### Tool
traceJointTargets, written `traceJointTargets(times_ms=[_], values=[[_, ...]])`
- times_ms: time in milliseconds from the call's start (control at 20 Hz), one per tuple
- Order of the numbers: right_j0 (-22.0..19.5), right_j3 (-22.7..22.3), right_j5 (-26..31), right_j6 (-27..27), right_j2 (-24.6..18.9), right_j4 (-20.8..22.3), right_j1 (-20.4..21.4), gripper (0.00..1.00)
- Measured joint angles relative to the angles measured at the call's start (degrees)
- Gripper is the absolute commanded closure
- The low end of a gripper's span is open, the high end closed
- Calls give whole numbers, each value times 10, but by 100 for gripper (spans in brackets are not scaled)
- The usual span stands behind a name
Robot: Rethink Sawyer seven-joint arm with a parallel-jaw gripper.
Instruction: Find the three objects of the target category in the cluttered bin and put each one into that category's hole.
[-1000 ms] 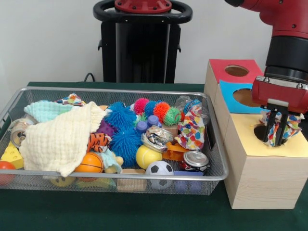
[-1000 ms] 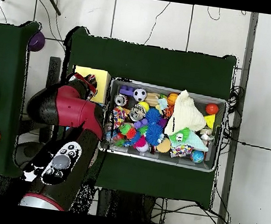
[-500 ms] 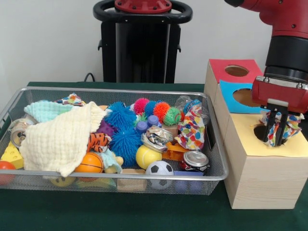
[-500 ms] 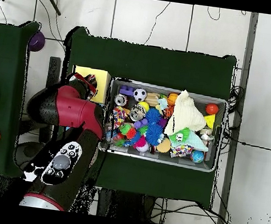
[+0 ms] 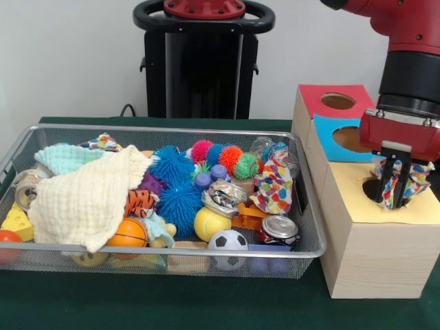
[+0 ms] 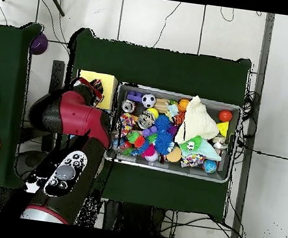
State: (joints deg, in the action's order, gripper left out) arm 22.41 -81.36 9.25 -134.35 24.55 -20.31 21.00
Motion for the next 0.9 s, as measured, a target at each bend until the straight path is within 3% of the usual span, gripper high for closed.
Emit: traceJointTargets(times_ms=[900], values=[[-3,-12,0,0,-7,5,8,100]])
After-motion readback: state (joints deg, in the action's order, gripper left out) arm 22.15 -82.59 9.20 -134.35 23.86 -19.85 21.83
